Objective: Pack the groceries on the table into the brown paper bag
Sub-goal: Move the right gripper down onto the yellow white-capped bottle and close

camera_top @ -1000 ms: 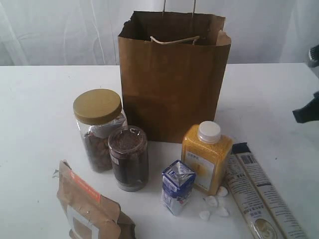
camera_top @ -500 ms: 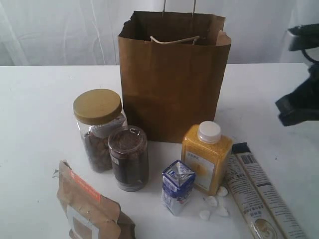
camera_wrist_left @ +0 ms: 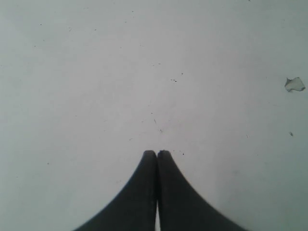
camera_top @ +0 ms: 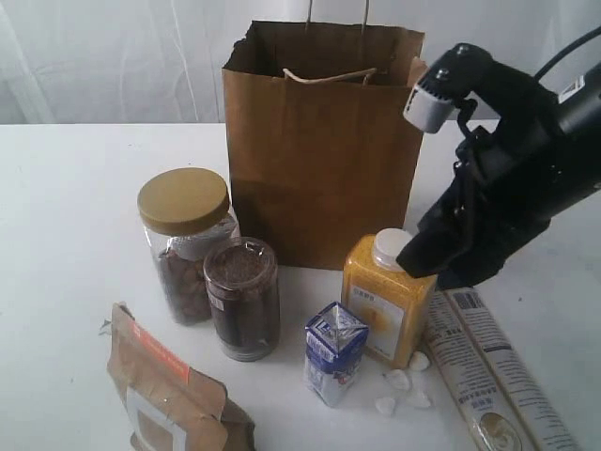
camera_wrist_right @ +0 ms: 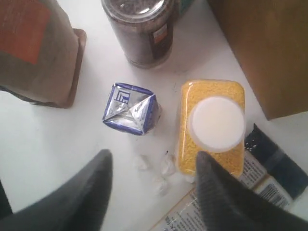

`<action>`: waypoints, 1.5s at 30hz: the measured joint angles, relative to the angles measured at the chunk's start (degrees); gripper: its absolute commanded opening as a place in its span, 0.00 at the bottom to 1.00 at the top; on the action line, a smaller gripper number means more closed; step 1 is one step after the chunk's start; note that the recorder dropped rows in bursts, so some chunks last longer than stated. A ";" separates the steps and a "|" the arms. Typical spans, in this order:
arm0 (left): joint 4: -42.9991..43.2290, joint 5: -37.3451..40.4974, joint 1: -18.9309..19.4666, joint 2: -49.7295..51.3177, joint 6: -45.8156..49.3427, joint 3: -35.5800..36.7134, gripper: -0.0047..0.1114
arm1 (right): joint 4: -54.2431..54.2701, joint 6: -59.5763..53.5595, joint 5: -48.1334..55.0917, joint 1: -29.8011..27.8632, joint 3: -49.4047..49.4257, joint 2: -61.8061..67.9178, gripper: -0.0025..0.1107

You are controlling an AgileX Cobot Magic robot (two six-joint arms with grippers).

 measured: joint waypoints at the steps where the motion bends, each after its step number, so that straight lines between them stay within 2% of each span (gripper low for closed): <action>1: 0.00 0.00 0.00 0.00 0.00 0.00 0.04 | -0.58 -0.12 -0.69 0.26 0.00 0.00 0.67; 4: 0.00 0.00 0.00 0.00 0.00 0.00 0.04 | -1.39 -0.23 -3.22 0.63 0.00 0.00 0.70; 22: 0.00 0.00 0.00 0.00 0.00 0.00 0.04 | -2.89 -0.33 -17.47 0.72 4.76 7.11 0.70; 34: 0.00 0.00 0.00 0.00 0.00 0.00 0.04 | -0.53 -0.33 -19.11 0.72 4.76 14.18 0.70; 38: 0.00 0.00 0.00 0.00 0.00 0.00 0.04 | -0.41 -0.33 -19.22 0.72 4.76 15.70 0.64; 45: 0.00 0.00 0.00 0.00 0.00 0.00 0.04 | -0.41 -0.44 -19.10 0.72 4.76 15.93 0.44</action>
